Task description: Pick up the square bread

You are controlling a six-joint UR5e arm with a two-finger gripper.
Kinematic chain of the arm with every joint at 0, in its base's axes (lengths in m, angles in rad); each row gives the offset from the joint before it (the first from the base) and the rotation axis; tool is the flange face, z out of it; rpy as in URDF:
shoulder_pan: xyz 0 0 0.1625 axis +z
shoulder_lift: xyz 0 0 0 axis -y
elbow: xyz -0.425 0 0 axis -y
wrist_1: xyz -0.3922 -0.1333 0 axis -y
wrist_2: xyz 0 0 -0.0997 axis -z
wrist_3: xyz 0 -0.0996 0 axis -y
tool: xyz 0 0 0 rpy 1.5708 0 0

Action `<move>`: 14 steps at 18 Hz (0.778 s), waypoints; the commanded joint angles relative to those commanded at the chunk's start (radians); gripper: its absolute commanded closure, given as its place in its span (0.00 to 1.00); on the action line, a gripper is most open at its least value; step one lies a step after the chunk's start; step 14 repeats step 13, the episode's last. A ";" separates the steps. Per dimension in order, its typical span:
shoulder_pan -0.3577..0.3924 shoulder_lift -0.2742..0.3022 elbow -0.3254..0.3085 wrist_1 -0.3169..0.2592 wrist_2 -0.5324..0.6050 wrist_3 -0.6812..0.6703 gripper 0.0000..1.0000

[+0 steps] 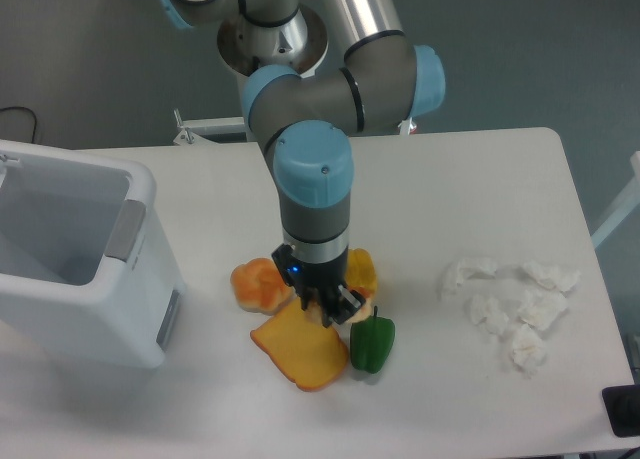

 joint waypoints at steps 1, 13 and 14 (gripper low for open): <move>0.002 0.000 0.002 0.000 0.003 0.003 0.55; 0.015 0.020 -0.003 -0.002 0.035 0.020 0.49; 0.015 0.020 -0.003 -0.002 0.035 0.020 0.49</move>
